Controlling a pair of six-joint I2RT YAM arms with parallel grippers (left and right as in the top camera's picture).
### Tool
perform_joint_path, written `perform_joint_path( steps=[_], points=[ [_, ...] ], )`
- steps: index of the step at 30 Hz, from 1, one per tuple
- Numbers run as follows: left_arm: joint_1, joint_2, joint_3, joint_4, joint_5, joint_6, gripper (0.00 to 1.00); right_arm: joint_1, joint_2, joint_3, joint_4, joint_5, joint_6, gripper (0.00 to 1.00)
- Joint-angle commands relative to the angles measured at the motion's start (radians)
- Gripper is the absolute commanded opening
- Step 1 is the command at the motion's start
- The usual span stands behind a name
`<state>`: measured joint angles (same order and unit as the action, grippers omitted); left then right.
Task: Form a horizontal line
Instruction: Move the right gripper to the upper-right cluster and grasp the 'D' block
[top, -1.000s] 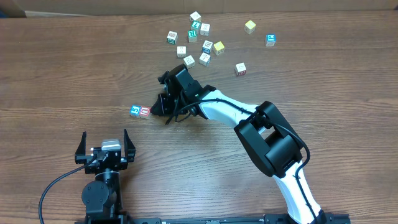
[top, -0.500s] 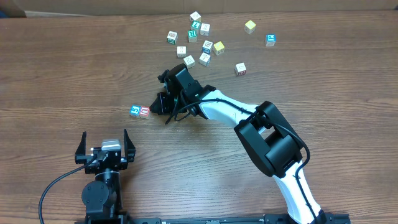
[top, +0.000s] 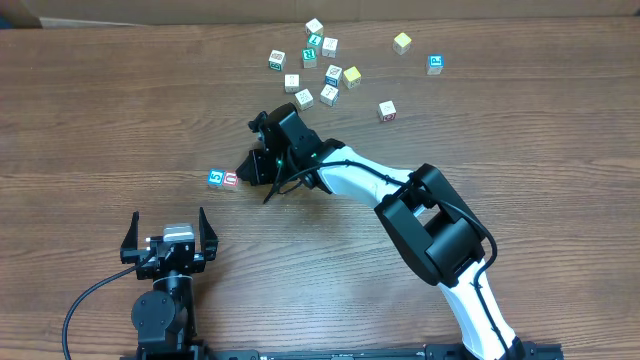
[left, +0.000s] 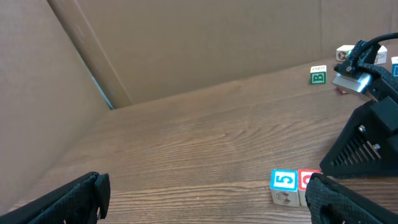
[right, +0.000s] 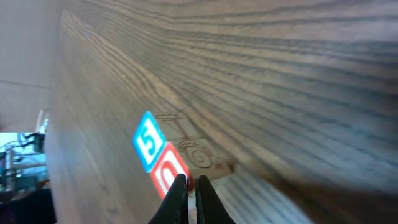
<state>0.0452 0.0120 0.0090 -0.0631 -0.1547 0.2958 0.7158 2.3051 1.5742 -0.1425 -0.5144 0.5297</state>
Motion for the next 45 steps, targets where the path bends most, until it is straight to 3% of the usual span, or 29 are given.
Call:
perform_joint_path(
  steps=[1, 5, 7, 9, 10, 11, 18, 29, 30, 36, 41, 45],
  points=[
    [-0.006, -0.006, -0.004, 0.000, -0.009, 0.019, 1.00, -0.052, -0.078, 0.000, -0.055, 0.060, -0.069, 0.04],
    [-0.006, -0.006, -0.004, 0.000, -0.009, 0.019, 1.00, -0.150, -0.169, 0.039, -0.215, 0.191, -0.178, 0.20],
    [-0.006, -0.006, -0.004, 0.001, -0.009, 0.019, 0.99, -0.205, -0.177, 0.079, -0.289, 0.254, -0.246, 0.38],
    [-0.006, -0.006, -0.004, 0.000, -0.009, 0.019, 1.00, -0.274, -0.177, 0.105, -0.340, 0.279, -0.334, 0.81],
    [-0.006, -0.006, -0.004, 0.000, -0.009, 0.019, 1.00, -0.302, -0.177, 0.105, -0.344, 0.279, -0.370, 0.94],
    [-0.006, -0.006, -0.004, 0.001, -0.009, 0.019, 1.00, -0.341, -0.176, 0.105, -0.344, 0.286, -0.414, 1.00],
    [-0.006, -0.006, -0.004, 0.001, -0.009, 0.019, 0.99, -0.482, -0.114, 0.103, -0.260, 0.451, -0.542, 1.00],
    [-0.006, -0.006, -0.004, 0.000, -0.009, 0.019, 1.00, -0.475, 0.005, 0.101, -0.272, 0.453, -0.538, 1.00],
    [-0.006, -0.006, -0.004, 0.001, -0.009, 0.019, 1.00, -0.475, 0.005, 0.101, -0.282, 0.454, -0.534, 0.97],
    [-0.006, -0.006, -0.004, 0.001, -0.009, 0.019, 1.00, -0.476, 0.005, 0.101, -0.418, 0.491, -0.534, 0.45],
    [-0.006, -0.006, -0.004, 0.000, -0.009, 0.019, 0.99, -0.473, -0.013, 0.111, -0.481, 0.488, -0.499, 0.32],
    [-0.006, -0.006, -0.004, 0.000, -0.009, 0.019, 0.99, -0.454, -0.084, 0.112, -0.550, 0.268, -0.470, 0.29]
  ],
)
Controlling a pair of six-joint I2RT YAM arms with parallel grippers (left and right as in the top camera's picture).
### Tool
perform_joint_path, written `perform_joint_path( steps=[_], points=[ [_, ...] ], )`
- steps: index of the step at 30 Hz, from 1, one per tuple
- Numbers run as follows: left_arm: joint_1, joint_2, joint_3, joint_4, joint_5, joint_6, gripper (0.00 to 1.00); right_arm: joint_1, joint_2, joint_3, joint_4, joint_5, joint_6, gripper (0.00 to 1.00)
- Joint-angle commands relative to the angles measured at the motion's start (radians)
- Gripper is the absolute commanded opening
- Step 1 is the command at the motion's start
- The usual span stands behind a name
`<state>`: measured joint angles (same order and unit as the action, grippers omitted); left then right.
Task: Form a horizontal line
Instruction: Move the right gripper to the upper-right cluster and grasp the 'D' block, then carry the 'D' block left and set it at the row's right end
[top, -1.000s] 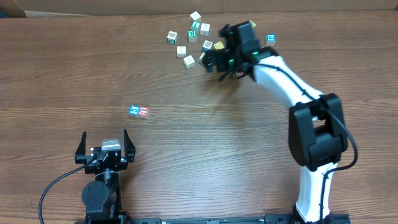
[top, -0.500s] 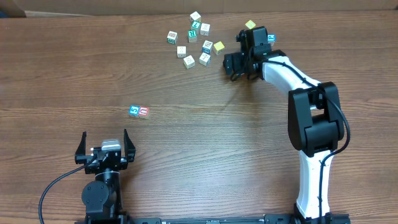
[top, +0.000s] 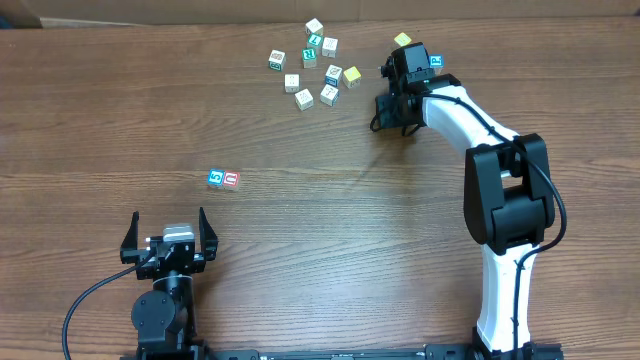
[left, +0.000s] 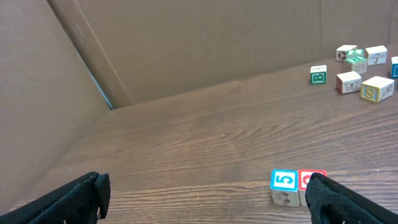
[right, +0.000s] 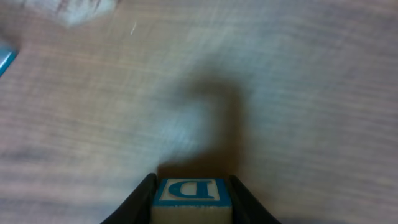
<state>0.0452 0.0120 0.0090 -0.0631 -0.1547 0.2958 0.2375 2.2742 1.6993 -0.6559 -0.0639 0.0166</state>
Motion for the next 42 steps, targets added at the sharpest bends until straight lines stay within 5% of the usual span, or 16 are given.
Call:
perform_joint_path(
  steps=[1, 5, 12, 22, 25, 31, 32, 35, 42],
  points=[
    [-0.006, -0.006, -0.004, 0.000, -0.009, 0.019, 1.00, 0.031, -0.065, -0.013, -0.051, -0.245, 0.043, 0.28],
    [-0.006, -0.006, -0.004, 0.000, -0.009, 0.019, 0.99, 0.086, -0.093, -0.013, -0.084, -0.504, 0.081, 0.25],
    [-0.006, -0.006, -0.004, 0.001, -0.009, 0.019, 1.00, 0.256, -0.091, -0.023, -0.064, -0.513, 0.272, 0.21],
    [-0.006, -0.006, -0.004, 0.018, 0.020, 0.019, 1.00, 0.471, -0.090, -0.023, 0.025, -0.274, 0.430, 0.24],
    [-0.006, -0.006, -0.003, 0.055, 0.049, 0.016, 1.00, 0.483, -0.088, -0.024, 0.047, -0.203, 0.467, 0.31],
    [-0.006, -0.006, 0.069, -0.011, -0.001, -0.110, 1.00, 0.483, -0.042, -0.026, 0.115, -0.189, 0.481, 0.35],
    [-0.006, -0.006, 0.090, -0.031, 0.000, -0.110, 0.99, 0.483, -0.039, -0.026, 0.112, -0.174, 0.481, 0.38],
    [-0.006, 0.010, 0.216, -0.140, 0.046, -0.110, 1.00, 0.475, -0.050, -0.019, 0.085, -0.058, 0.481, 1.00],
    [-0.006, 0.323, 0.539, -0.172, 0.192, -0.121, 0.99, 0.381, -0.154, -0.015, -0.030, 0.041, 0.509, 1.00]
  ],
)
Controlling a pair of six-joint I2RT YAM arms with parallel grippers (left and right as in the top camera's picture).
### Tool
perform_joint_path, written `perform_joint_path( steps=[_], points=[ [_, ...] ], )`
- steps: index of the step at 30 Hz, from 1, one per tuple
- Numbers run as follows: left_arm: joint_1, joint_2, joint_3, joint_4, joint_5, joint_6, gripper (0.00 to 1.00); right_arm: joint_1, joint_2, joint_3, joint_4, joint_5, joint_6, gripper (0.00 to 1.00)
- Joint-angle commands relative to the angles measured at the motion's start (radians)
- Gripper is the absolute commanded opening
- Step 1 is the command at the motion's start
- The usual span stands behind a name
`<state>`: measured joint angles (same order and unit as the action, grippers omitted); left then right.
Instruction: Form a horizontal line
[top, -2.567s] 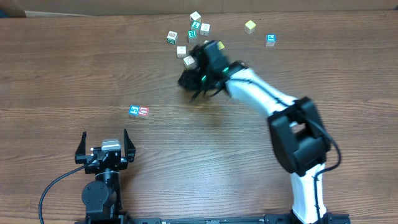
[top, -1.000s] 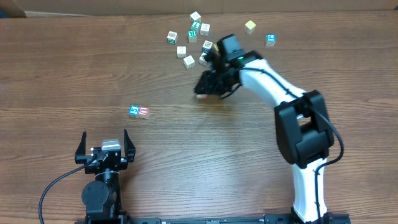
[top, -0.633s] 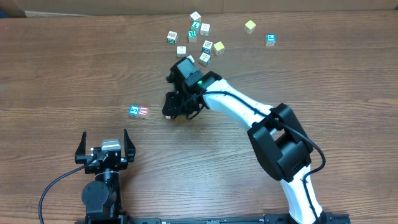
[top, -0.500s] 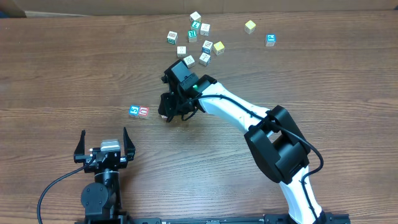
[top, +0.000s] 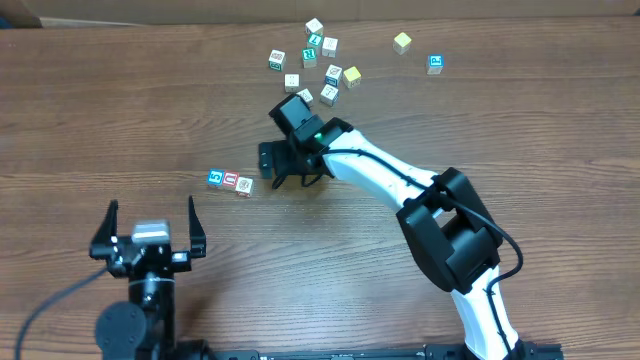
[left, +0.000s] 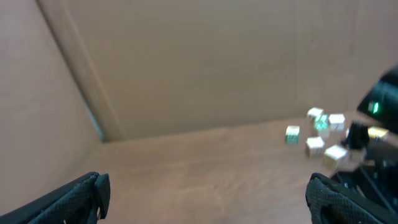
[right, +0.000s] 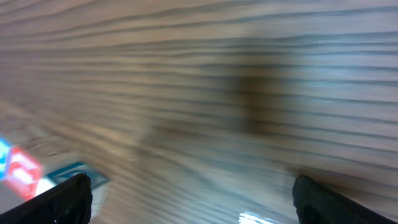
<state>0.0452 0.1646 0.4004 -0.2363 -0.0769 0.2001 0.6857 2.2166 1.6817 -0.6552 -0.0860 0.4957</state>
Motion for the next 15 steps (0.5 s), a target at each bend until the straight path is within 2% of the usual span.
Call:
perform_joint_path(
  steps=[1, 3, 4, 8, 11, 12, 15],
  points=[
    [-0.006, 0.241, 0.199, -0.001, 0.140, -0.025, 1.00, -0.090, -0.106, 0.003, -0.050, 0.062, 0.049, 1.00],
    [-0.006, 0.361, 0.290, -0.014, 0.179, -0.025, 1.00, -0.146, -0.125, 0.003, -0.095, 0.058, 0.090, 1.00],
    [-0.006, 0.511, 0.414, -0.056, 0.212, -0.025, 1.00, -0.194, -0.135, 0.003, -0.127, 0.029, 0.097, 1.00],
    [-0.006, 0.834, 0.730, -0.215, 0.321, -0.024, 1.00, -0.306, -0.141, 0.003, -0.211, -0.063, 0.096, 1.00],
    [-0.006, 1.061, 0.980, -0.342, 0.513, -0.025, 1.00, -0.384, -0.141, 0.003, -0.264, -0.094, 0.096, 1.00],
    [-0.006, 1.098, 1.019, -0.361, 0.551, -0.024, 0.99, -0.401, -0.141, 0.003, -0.274, -0.100, 0.096, 1.00],
    [-0.007, 1.291, 1.142, -0.381, 0.803, -0.025, 1.00, -0.465, -0.141, 0.003, -0.307, -0.103, 0.096, 1.00]
  ],
)
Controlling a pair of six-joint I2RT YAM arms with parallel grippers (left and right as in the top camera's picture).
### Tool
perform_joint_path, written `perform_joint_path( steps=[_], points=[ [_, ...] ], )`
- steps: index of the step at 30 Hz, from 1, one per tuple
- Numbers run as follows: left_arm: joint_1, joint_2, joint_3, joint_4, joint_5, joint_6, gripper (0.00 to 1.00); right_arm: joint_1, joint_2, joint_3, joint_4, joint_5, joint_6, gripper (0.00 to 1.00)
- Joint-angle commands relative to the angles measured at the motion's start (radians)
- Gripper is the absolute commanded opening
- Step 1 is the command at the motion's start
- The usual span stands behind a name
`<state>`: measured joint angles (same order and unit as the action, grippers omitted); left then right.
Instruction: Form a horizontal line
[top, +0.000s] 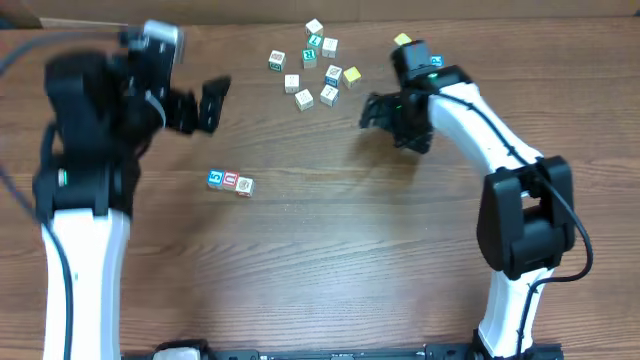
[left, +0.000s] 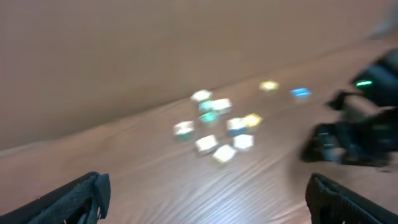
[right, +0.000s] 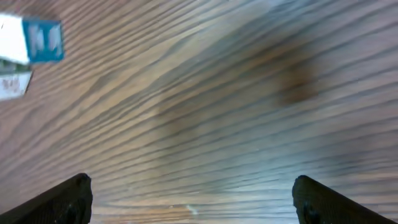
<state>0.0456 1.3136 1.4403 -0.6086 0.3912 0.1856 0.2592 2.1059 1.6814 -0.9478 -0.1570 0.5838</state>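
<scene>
Three blocks lie in a short row on the wooden table (top: 330, 250): a blue "5" block (top: 215, 178), a red block (top: 230, 180) and a pale block (top: 245, 186), touching side by side. My left gripper (top: 200, 105) is open, raised at the back left; the left wrist view shows it (left: 202, 199) empty, its picture blurred. My right gripper (top: 388, 122) is open at the back right, between the loose blocks and the yellow block (top: 402, 40). It (right: 193, 199) holds nothing, and a blue-lettered block (right: 31, 40) lies ahead of it to the left.
Several loose blocks (top: 310, 65) are scattered at the back middle, blurred as a cluster (left: 214, 127) in the left wrist view. A brown wall (left: 155, 43) stands behind them. The right arm (top: 480, 110) reaches up along the right side.
My left arm has risen from low at the front left to high at the back left. My right gripper, still open, has moved from beside the row to the back right.
At first my right gripper was shut next to a two-block row. Then it was at the back right, shut on a block with a blue D. Later it stood open beside the row, now three blocks long. Both arms have since moved toward the back.
</scene>
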Motion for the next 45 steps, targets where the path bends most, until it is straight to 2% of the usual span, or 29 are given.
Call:
perform_joint_path(
  steps=[1, 2, 5, 12, 14, 16, 21, 30, 32, 34, 36, 37, 39, 40, 45],
  points=[
    [-0.008, 0.204, 0.105, 0.040, 0.448, -0.010, 1.00, -0.061, -0.030, 0.003, -0.029, -0.031, 0.007, 1.00],
    [-0.008, 0.241, 0.105, 0.071, 0.475, -0.010, 1.00, -0.074, -0.030, 0.003, -0.033, -0.031, 0.006, 1.00],
    [-0.029, 0.375, 0.105, 0.147, 0.364, -0.044, 1.00, -0.099, -0.030, 0.003, -0.035, -0.027, -0.043, 1.00],
    [-0.217, 0.608, 0.115, 0.299, -0.182, -0.146, 1.00, -0.102, -0.030, 0.002, -0.036, -0.024, -0.068, 1.00],
    [-0.275, 0.663, 0.121, 0.346, -0.388, -0.226, 1.00, -0.103, -0.030, 0.002, -0.039, -0.024, -0.068, 1.00],
    [-0.301, 0.699, 0.121, 0.383, -0.476, -0.281, 1.00, -0.103, -0.030, 0.002, -0.046, -0.024, -0.068, 1.00],
    [-0.314, 0.825, 0.130, 0.494, -0.496, -0.472, 1.00, -0.103, -0.030, 0.001, -0.069, -0.024, -0.068, 1.00],
    [-0.320, 1.027, 0.288, 0.438, -0.468, -0.482, 0.98, -0.103, -0.030, 0.001, -0.076, -0.024, -0.068, 1.00],
    [-0.320, 1.037, 0.291, 0.437, -0.468, -0.481, 0.90, -0.103, -0.030, 0.000, -0.076, -0.024, -0.068, 1.00],
    [-0.319, 1.038, 0.291, 0.441, -0.469, -0.480, 0.75, -0.103, -0.030, 0.000, -0.076, -0.024, -0.068, 1.00],
    [-0.317, 1.038, 0.291, 0.456, -0.469, -0.478, 0.65, -0.103, -0.030, 0.000, -0.076, -0.024, -0.068, 1.00],
    [-0.317, 1.038, 0.291, 0.460, -0.469, -0.478, 0.53, -0.103, -0.030, 0.000, -0.076, -0.024, -0.068, 1.00],
    [-0.317, 1.038, 0.291, 0.450, -0.469, -0.478, 0.36, -0.103, -0.030, 0.000, -0.077, -0.024, -0.068, 1.00],
    [-0.317, 1.038, 0.291, 0.442, -0.469, -0.478, 0.33, -0.103, -0.030, 0.000, -0.080, -0.024, -0.068, 1.00],
    [-0.316, 1.037, 0.292, 0.430, -0.468, -0.478, 0.29, -0.103, -0.030, 0.000, -0.087, -0.024, -0.068, 1.00]
  ],
)
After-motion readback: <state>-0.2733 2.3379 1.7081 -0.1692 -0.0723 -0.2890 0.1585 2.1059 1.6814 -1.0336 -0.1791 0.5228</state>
